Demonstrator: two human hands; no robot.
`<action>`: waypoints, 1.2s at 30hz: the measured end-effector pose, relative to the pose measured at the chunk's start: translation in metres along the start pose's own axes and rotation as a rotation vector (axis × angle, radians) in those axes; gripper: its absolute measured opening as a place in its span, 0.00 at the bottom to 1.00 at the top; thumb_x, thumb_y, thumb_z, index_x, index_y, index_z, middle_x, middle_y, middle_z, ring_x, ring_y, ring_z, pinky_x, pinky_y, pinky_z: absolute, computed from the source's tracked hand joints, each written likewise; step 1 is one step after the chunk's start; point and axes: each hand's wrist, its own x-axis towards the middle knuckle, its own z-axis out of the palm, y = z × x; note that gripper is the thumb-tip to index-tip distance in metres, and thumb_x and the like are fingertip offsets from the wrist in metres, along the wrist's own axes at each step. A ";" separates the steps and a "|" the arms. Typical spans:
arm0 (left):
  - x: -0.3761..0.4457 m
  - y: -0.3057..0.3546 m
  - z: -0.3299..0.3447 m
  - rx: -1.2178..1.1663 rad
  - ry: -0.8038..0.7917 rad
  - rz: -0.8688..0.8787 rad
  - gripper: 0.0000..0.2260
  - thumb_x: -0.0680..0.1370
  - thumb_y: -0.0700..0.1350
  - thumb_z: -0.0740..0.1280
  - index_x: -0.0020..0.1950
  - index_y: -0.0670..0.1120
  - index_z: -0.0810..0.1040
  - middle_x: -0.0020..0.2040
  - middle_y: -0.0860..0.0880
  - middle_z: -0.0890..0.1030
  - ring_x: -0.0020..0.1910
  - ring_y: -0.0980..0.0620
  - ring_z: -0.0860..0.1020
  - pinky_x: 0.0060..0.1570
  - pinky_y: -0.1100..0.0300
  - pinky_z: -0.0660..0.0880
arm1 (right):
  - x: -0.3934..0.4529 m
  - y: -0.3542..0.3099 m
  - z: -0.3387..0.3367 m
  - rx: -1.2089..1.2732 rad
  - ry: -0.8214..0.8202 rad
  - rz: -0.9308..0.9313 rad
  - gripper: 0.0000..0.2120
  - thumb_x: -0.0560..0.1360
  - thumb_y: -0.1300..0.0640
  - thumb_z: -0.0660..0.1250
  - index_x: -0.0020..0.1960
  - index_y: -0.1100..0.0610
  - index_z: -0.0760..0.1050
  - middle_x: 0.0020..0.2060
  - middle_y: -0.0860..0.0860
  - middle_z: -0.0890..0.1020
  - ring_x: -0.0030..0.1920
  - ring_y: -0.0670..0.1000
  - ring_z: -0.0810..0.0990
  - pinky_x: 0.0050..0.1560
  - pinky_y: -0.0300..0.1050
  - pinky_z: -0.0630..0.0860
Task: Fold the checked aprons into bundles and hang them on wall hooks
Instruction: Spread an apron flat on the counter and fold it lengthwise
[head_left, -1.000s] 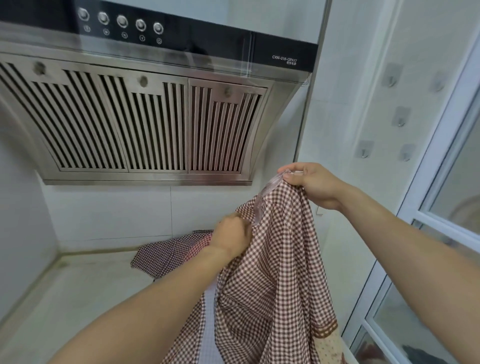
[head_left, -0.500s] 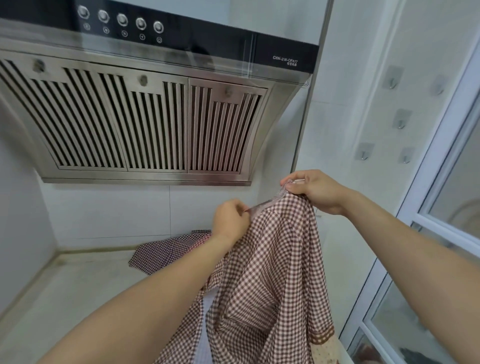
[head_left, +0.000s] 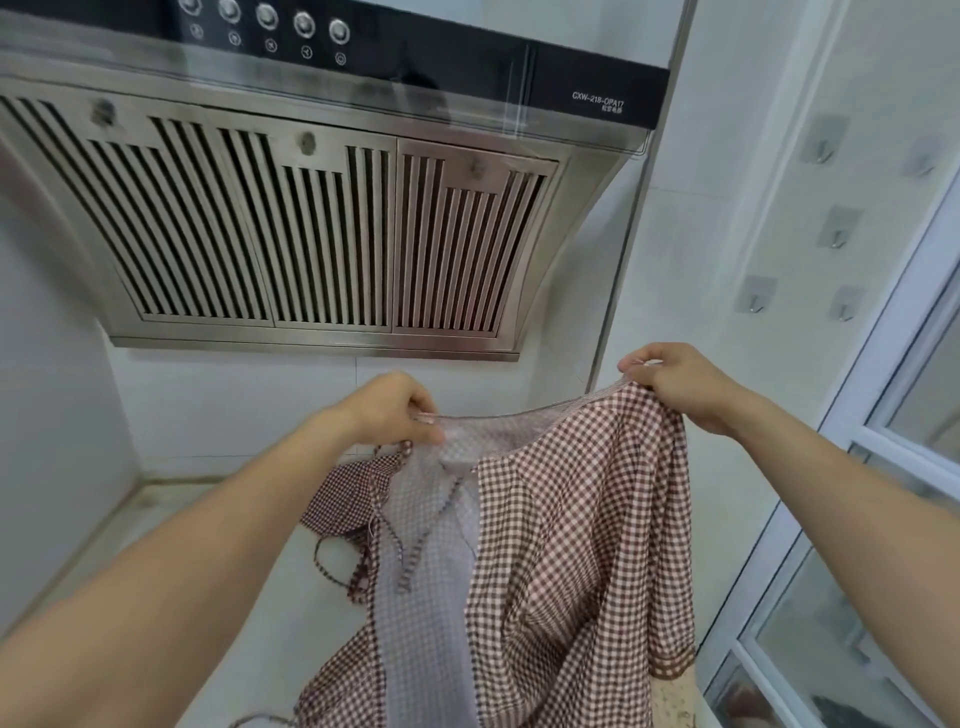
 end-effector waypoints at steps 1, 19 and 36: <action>-0.002 0.001 -0.006 0.040 0.001 0.004 0.10 0.71 0.51 0.77 0.46 0.46 0.84 0.41 0.51 0.84 0.38 0.55 0.80 0.39 0.61 0.77 | 0.000 -0.003 0.001 -0.009 -0.013 -0.007 0.07 0.80 0.62 0.64 0.53 0.58 0.80 0.56 0.53 0.81 0.58 0.53 0.78 0.61 0.48 0.75; -0.009 0.007 0.063 -0.408 0.220 -0.102 0.16 0.75 0.27 0.57 0.40 0.46 0.76 0.40 0.48 0.81 0.39 0.53 0.79 0.51 0.54 0.79 | -0.013 -0.040 0.019 -0.189 -0.221 -0.110 0.09 0.81 0.59 0.64 0.57 0.59 0.80 0.51 0.47 0.81 0.55 0.48 0.78 0.62 0.47 0.73; 0.013 0.025 0.087 -0.159 -0.336 0.096 0.12 0.77 0.53 0.71 0.37 0.50 0.76 0.37 0.54 0.76 0.39 0.55 0.74 0.44 0.58 0.72 | -0.028 -0.026 -0.010 -0.280 -0.153 -0.156 0.07 0.79 0.56 0.67 0.54 0.56 0.81 0.48 0.46 0.83 0.50 0.45 0.80 0.55 0.44 0.75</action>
